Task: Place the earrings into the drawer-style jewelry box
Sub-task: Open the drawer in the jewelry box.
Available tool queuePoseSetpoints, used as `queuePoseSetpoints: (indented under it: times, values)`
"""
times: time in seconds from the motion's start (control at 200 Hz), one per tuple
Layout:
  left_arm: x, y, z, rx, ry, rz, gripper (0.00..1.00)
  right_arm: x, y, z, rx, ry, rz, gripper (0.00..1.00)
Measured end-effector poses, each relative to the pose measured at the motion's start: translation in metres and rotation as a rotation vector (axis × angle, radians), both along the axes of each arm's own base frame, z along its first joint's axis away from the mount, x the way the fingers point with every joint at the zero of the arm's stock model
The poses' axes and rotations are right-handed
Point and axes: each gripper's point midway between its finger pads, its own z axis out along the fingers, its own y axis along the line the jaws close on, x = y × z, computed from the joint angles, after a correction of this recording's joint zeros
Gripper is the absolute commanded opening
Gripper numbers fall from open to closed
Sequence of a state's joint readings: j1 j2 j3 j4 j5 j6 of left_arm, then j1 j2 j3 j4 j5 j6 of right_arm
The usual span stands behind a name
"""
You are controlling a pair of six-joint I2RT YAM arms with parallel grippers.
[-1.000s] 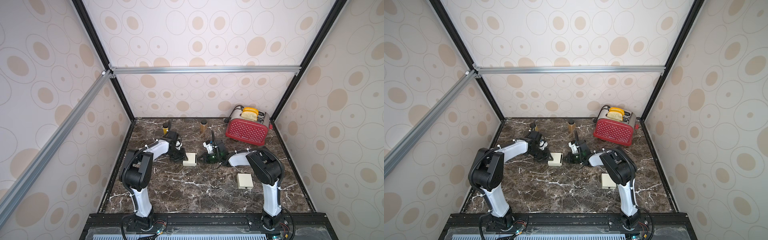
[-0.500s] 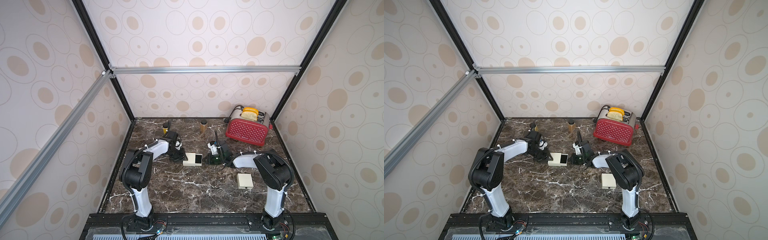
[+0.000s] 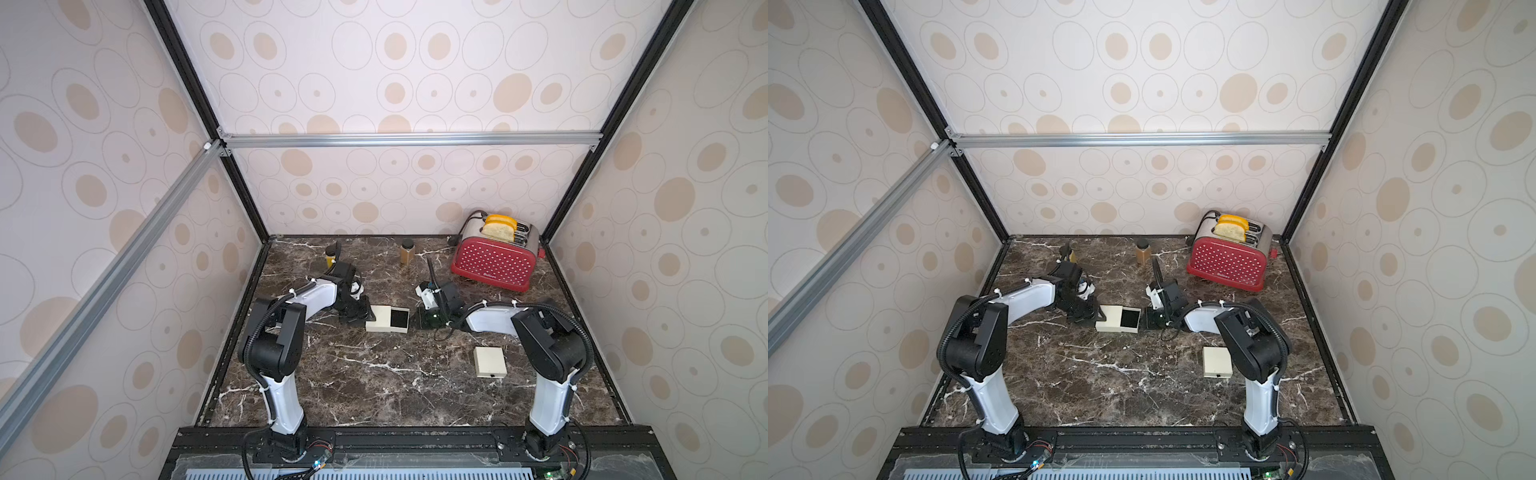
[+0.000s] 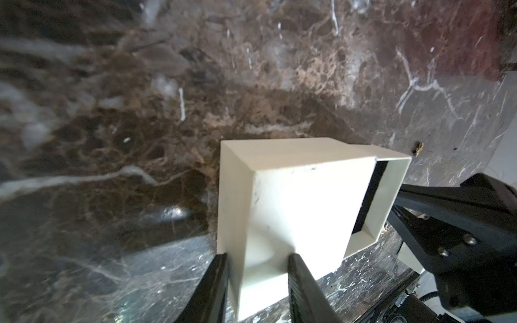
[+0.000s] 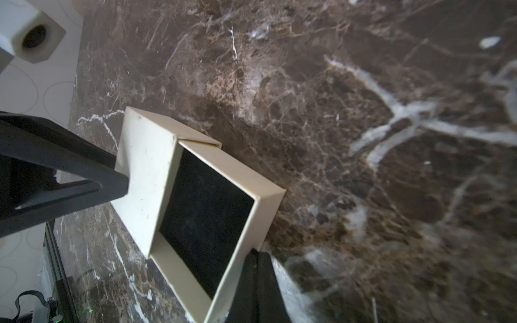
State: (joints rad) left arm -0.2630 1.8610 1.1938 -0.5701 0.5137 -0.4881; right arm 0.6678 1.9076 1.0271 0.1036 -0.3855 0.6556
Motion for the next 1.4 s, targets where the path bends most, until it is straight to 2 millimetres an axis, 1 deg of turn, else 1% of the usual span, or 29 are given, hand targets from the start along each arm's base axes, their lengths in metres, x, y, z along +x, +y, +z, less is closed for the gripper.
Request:
queuePoseSetpoints:
  times: [0.381, 0.616, 1.056, 1.096, 1.307, 1.402]
  values:
    - [0.000, 0.000, 0.000, -0.005, 0.002, -0.001, 0.37, 0.004, 0.000, 0.006, -0.019, 0.003, 0.018, 0.00]
    - [0.000, 0.000, 0.000, -0.005, 0.002, -0.001, 0.38, 0.008, 0.004, 0.012, -0.013, -0.008, 0.026, 0.00]
    - [0.000, 0.001, 0.000, -0.004, 0.002, -0.001, 0.40, 0.007, 0.005, 0.007, -0.015, 0.001, 0.032, 0.00]
    - [0.000, 0.001, 0.000, -0.004, 0.002, -0.001, 0.40, 0.006, 0.005, 0.007, -0.015, 0.002, 0.032, 0.02]
    - [0.000, 0.001, -0.001, -0.003, 0.003, -0.001, 0.41, 0.006, 0.004, 0.006, -0.020, -0.001, 0.035, 0.19]
    - [-0.001, 0.001, -0.001, -0.003, 0.004, -0.001, 0.42, 0.006, 0.003, 0.005, -0.026, 0.000, 0.034, 0.24]
